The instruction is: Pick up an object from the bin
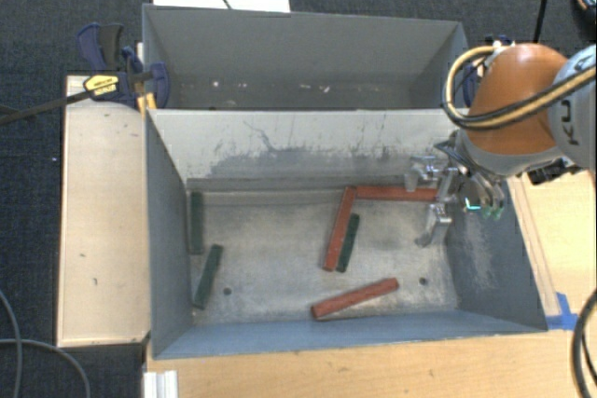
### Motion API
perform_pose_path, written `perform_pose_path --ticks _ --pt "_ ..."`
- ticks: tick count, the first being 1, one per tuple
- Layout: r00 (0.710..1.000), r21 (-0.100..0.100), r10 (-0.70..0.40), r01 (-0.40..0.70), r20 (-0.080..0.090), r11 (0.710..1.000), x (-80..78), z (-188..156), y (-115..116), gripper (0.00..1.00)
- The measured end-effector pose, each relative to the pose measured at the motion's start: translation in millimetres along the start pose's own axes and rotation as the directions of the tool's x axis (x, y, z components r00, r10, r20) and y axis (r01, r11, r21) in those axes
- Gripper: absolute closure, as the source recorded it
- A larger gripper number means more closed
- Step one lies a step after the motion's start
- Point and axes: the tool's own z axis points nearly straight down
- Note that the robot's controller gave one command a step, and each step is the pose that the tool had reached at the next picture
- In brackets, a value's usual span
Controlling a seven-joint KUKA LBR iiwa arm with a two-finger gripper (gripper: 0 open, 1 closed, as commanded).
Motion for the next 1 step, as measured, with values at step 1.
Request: perform_pose_path --ticks 1 --pt "0.919 -0.001 -0.394 0.394 0.004 0.919 30.5 61.0 123.1 0.00"
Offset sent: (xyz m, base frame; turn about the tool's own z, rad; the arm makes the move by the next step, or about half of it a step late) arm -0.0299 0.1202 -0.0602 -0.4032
